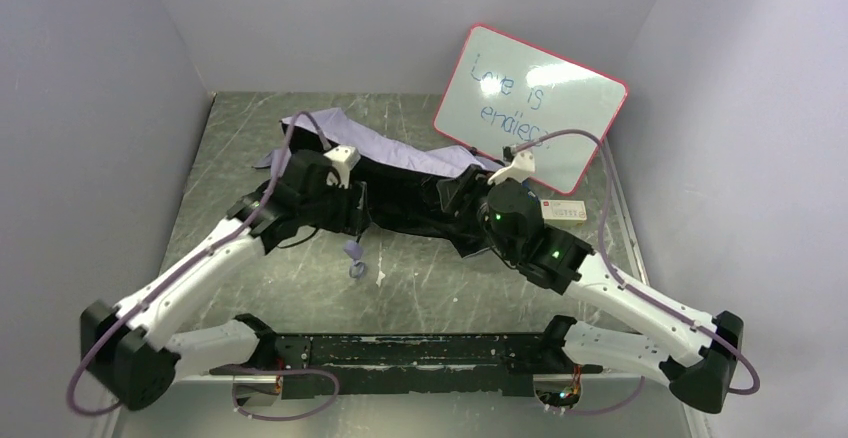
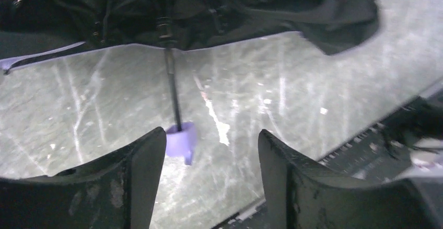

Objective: Put away the umbrella

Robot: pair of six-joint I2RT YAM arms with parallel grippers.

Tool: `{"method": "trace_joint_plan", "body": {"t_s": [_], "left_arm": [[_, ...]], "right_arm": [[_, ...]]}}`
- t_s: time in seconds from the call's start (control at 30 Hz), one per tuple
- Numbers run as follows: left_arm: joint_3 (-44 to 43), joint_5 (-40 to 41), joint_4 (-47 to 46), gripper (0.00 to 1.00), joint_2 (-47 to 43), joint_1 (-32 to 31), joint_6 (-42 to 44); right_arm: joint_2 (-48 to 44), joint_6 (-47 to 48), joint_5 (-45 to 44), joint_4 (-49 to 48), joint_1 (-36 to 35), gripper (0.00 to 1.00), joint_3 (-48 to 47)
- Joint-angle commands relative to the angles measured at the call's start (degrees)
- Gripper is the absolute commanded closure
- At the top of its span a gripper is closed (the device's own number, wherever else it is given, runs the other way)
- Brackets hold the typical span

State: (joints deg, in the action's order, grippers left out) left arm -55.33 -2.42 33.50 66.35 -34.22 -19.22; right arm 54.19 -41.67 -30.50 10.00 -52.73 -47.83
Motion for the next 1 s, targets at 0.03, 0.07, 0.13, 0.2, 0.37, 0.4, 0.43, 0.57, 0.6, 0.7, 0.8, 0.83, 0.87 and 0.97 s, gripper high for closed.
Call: {"method": "trace_joint_plan", "body": {"t_s": [0.03, 0.07, 0.13, 0.2, 0.37, 0.4, 0.43, 0.57, 0.6, 0.7, 0.8, 0.83, 0.87, 0.97], "left_arm": [[-0.46, -18.79, -2.44, 0.33, -11.66, 0.2, 2.34], [-1.65, -20.51, -3.5, 0.33, -13.4, 0.2, 2.91], [-4.98, -19.89, -4.13, 0.32, -15.16, 0.2, 3.51], [-9.11, -18.31, -3.99, 0.31, -14.79, 0.21, 4.28], [-20.0, -8.45, -4.08, 0.2, -7.41, 0.25, 6.18], [-21.77, -4.52, -4.21, 0.15, -5.62, 0.29, 6.1], [-23.69, -0.15, -4.07, 0.11, -3.43, 0.4, 6.52], [-30.82, 8.06, 1.11, 0.09, 7.05, 2.86, 9.29], [-31.65, 9.06, 2.12, 0.09, 9.05, 4.33, 9.83], [-30.99, 9.27, 2.7, 0.09, 13.52, 8.59, 11.58], [-27.26, 4.5, 0.27, 0.13, 15.33, 11.07, 12.27], [-25.56, 3.36, -0.58, 0.15, 15.83, 11.14, 12.14], [-23.82, 2.14, -1.52, 0.18, 16.31, 11.11, 11.84], [-19.04, -0.81, -5.86, 0.25, 18.02, 11.1, 10.28]], "right_arm": [[0.93, 8.86, -2.33, 2.62, -0.08, 0.41, -8.03], [1.62, 9.92, -1.94, 2.85, -0.09, 0.41, -9.59], [3.67, 12.1, -1.25, 3.23, -0.06, 0.41, -12.67], [6.79, 13.98, -0.8, 5.48, 0.19, 0.39, -16.97], [16.02, 17.11, 0.78, 12.7, 3.03, 0.23, -28.53], [17.76, 17.47, 2.3, 14.01, 4.47, 0.22, -30.57], [19.72, 17.76, 4.67, 15.15, 6.24, 0.22, -32.27], [25.92, 17.63, 16.2, 18.69, 15.14, 0.22, -36.88], [27.21, 17.66, 18.98, 19.11, 17.15, 0.23, -37.31], [30.26, 17.45, 22.72, 19.81, 21.29, 0.27, -37.11], [31.52, 16.52, 27.15, 18.06, 23.22, 0.34, -33.87], [32.03, 16.06, 28.34, 17.4, 23.45, 0.37, -32.68], [32.67, 15.33, 29.56, 16.62, 23.47, 0.39, -31.54], [34.53, 12.93, 33.41, 12.82, 23.61, 0.43, -28.0]]}}
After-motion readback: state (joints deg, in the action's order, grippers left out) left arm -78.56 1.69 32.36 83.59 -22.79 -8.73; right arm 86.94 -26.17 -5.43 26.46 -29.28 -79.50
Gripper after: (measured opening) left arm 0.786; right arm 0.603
